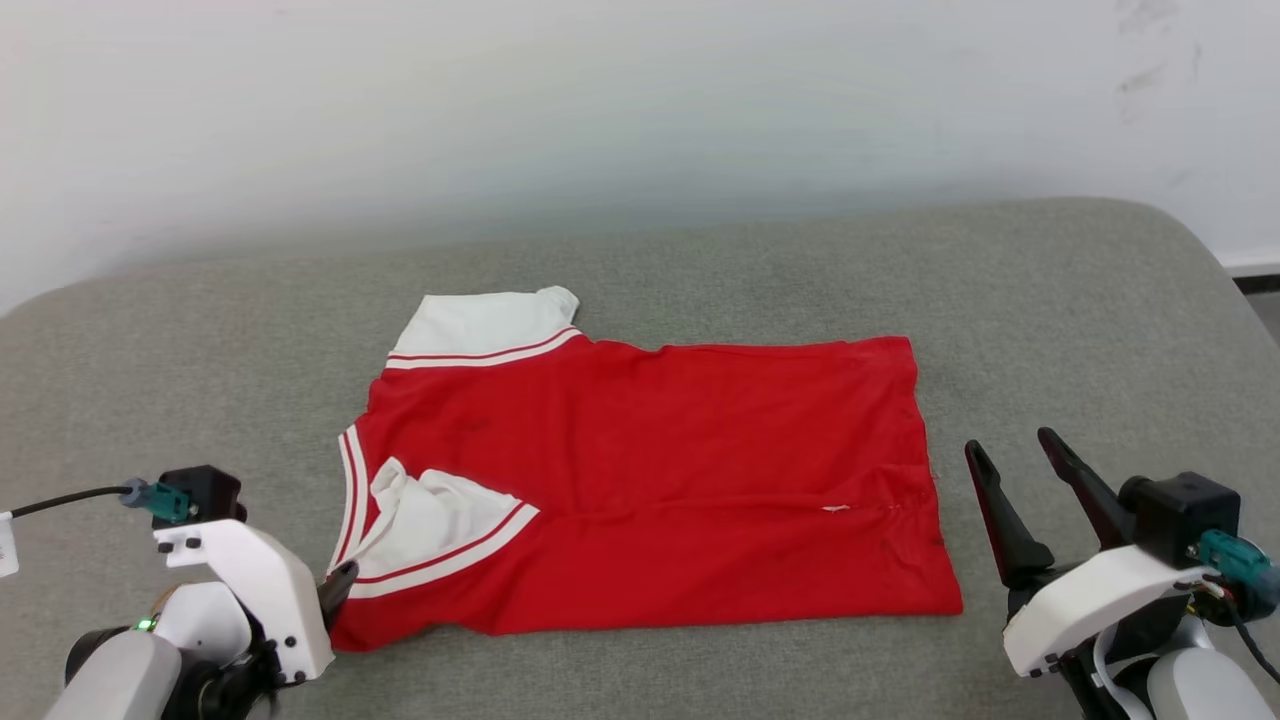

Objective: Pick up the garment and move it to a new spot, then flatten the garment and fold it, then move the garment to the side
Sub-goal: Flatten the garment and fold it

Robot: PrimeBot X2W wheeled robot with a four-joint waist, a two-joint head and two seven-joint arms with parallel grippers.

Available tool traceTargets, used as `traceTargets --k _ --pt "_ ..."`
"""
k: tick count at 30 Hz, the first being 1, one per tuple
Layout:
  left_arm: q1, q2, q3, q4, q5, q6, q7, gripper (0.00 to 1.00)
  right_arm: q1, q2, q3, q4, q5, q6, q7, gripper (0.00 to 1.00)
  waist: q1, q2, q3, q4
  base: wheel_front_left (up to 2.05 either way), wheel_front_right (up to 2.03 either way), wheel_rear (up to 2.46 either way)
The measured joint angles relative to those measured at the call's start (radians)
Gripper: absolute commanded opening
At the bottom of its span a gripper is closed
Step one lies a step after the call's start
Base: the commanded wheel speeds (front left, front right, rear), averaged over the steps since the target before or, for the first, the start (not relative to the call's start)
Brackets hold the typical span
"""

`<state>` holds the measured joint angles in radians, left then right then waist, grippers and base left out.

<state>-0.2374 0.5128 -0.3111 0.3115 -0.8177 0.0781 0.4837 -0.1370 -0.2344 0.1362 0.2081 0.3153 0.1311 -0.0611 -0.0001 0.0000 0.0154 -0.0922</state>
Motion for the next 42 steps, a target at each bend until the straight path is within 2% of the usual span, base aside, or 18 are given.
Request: traceTargets --k 3,8,15,17,18,24,27,30,36,38,42 --pt "0.035 0.031 0.002 -0.05 -0.024 0.03 0.081 1.0 0.029 0.028 -0.02 -0.056 -0.017 0.0 0.0 1.0 0.0 0.0001 0.016 -0.016 0.0 0.0 0.0" --pt "0.05 0.059 0.022 -0.073 -0.047 0.073 0.142 1.0 0.045 0.068 -0.039 -0.129 -0.038 0.0 0.002 1.0 0.0 0.0 0.067 -0.043 0.0 0.0 0.0" --pt "0.032 0.071 0.027 -0.047 -0.076 0.09 0.205 1.0 0.044 0.097 -0.049 -0.154 -0.033 0.0 0.013 1.0 0.0 0.0 0.142 -0.087 0.0 0.0 0.0" --pt "0.027 0.07 0.029 -0.033 -0.089 0.084 0.215 0.26 0.045 0.099 -0.058 -0.154 -0.023 0.0 0.019 1.0 0.0 0.0 0.153 -0.1 0.0 0.0 0.0" --pt "0.027 0.071 0.029 -0.026 -0.092 0.08 0.215 0.0 0.045 0.099 -0.063 -0.154 -0.016 0.0 0.024 1.0 0.0 0.0 0.156 -0.105 0.0 0.0 0.0" --pt "0.023 0.035 0.021 0.014 -0.107 0.041 0.189 0.0 0.053 0.077 -0.099 -0.155 0.025 0.0 0.09 1.0 0.0 0.0 0.132 -0.103 0.0 0.0 0.0" --pt "0.023 0.022 0.013 0.031 -0.109 0.021 0.169 0.0 0.056 0.064 -0.112 -0.15 0.066 0.0 0.161 1.0 0.0 0.0 0.112 -0.089 0.0 0.0 0.0" --pt "0.024 0.012 0.002 0.026 -0.099 0.004 0.14 0.0 0.055 0.054 -0.131 -0.127 0.105 0.0 0.298 1.0 0.0001 0.0 0.097 -0.071 0.0 0.0 0.0" --pt "0.013 0.012 0.003 -0.062 -0.062 -0.002 0.072 0.0 0.023 0.017 -0.139 -0.053 0.153 0.0 0.658 1.0 0.0001 0.0001 0.095 -0.026 0.0 0.0 0.0" --pt "0.002 0.012 0.001 -0.103 -0.048 0.001 0.057 0.0 0.0 0.02 -0.13 -0.043 0.153 0.0 0.724 1.0 0.0001 0.0 0.104 -0.011 0.0 0.0 0.0" --pt "-0.011 0.012 -0.002 -0.167 -0.029 0.01 0.04 0.0 -0.06 0.035 -0.112 -0.004 0.156 0.0 0.775 1.0 0.0002 0.0 0.137 0.015 0.0 0.0 0.0"
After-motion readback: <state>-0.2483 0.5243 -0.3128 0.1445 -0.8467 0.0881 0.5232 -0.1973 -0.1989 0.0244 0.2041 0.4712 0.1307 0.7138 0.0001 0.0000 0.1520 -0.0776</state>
